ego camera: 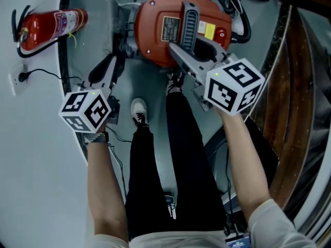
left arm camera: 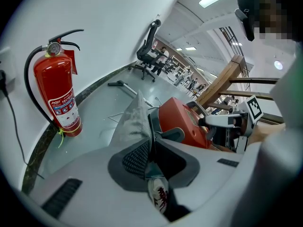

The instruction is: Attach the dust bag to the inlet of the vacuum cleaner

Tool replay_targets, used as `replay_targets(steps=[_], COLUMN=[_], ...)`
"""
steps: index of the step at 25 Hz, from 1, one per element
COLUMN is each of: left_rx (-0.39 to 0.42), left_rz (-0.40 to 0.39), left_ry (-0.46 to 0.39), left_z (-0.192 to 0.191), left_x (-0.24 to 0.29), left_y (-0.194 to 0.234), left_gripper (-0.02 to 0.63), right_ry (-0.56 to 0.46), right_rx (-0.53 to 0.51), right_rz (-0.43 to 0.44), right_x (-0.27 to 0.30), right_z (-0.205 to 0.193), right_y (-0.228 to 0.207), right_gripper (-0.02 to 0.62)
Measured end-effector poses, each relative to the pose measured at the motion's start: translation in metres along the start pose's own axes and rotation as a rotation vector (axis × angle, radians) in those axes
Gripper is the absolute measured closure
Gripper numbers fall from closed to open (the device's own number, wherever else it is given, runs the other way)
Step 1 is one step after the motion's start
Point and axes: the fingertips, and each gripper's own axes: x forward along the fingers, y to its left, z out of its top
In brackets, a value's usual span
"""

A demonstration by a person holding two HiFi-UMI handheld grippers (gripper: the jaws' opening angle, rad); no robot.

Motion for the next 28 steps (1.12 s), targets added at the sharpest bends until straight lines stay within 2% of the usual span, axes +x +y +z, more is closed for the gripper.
replay_targets(steps=[28], left_rx=[0.006], left_rz=[-0.026], left_ry=[0.03], left_z=[-0.003], left_x=[0.006], left_y=[-0.011], left_gripper=[0.561], right_ry=[0.002], right_rx=[0.0], right_rz=[0.0], right_x=[0.001], right_z=[0.0], right_y=[-0.001], right_gripper=[0.413])
